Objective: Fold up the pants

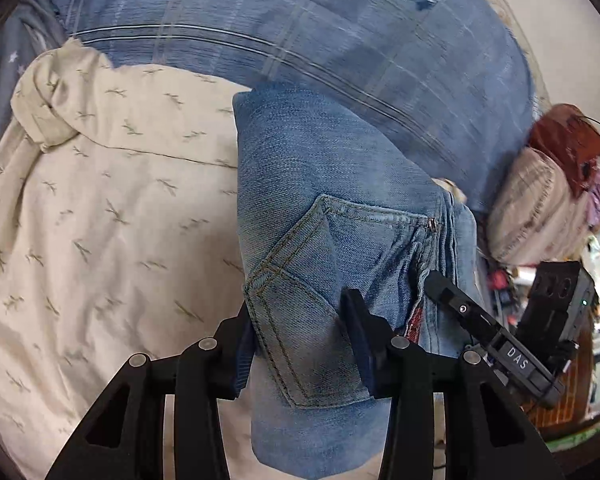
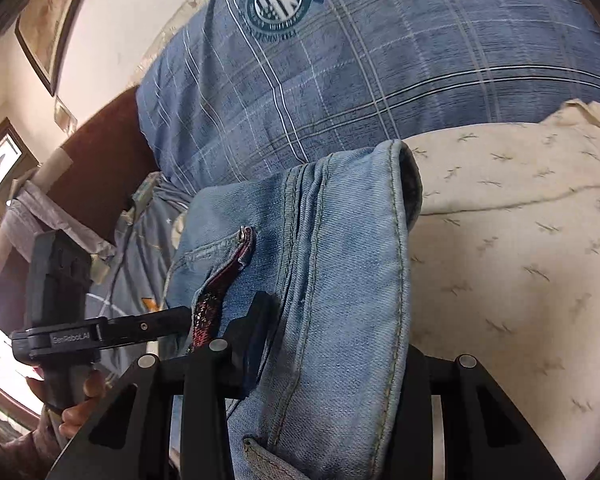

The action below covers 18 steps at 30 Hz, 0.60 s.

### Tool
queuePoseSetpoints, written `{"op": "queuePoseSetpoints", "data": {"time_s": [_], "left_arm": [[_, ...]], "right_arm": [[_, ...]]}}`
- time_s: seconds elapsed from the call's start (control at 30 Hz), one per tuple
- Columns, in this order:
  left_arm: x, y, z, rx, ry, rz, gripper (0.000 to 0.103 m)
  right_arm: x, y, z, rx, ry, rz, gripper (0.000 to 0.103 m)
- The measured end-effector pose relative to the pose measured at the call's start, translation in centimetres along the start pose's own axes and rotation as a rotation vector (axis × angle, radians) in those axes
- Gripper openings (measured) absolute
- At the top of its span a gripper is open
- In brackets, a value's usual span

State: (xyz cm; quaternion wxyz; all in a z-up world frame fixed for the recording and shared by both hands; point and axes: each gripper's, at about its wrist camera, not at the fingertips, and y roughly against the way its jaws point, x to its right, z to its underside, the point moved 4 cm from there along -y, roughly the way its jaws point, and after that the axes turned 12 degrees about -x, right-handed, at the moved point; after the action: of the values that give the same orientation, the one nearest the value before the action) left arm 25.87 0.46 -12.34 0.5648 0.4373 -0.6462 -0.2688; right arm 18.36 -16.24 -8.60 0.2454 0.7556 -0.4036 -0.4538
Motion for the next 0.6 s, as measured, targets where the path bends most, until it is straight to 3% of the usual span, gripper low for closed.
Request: {"op": "queuePoseSetpoints", "data": {"time_s": [0.1,0.17,0.23,0.27,0.43,0.5,0.57,0.6], "left_arm": [[-1.3,-3.3,-1.2,-0.033,0.038,-0.071,0.044],[-1.7,-5.3,-1.6,-0.033,0.064,-0.105,0.050],[-1.1,-6.2,-1.5,-0.008,0.059,-0.101,0.055],[-0.9,-6.2,-1.5,0.002,0.050,-0.107,0.055],[-1.0,-4.9,-0.7,0.017,0.050,-0.120,0.054],[-1.2,-3.1,0.3,0.035,0.040,-0.163,0.055],[-0.9,-1.2,1.6,0.079,0.004,-0.255,0.054],[-0.5,-0.4,2.5,0.110,-0.017,-0.325,0.055]], "right_arm": [[0.1,-3.7,-0.8,-0.042,0.028,0.087,0.042],[0.6,-6.1,-0.6,-0.081,0.060,0.195,0.054],[1.0,-6.6,-0.3,-0.058,0.091,0.238,0.063],[1.2,-6.4,-0.3,-0.051,0.090,0.243,0.067],[2.4,-3.5,-0.3,-0.012,0.004,0.156,0.067],[2.4,-1.9,-0.2,0.020,-0.022,0.138,0.070],[1.9,-0.2,0.4,0.038,-0.031,0.166,0.092],[1.6,0.5,0.7,0.033,-0.034,0.199,0.097]]}}
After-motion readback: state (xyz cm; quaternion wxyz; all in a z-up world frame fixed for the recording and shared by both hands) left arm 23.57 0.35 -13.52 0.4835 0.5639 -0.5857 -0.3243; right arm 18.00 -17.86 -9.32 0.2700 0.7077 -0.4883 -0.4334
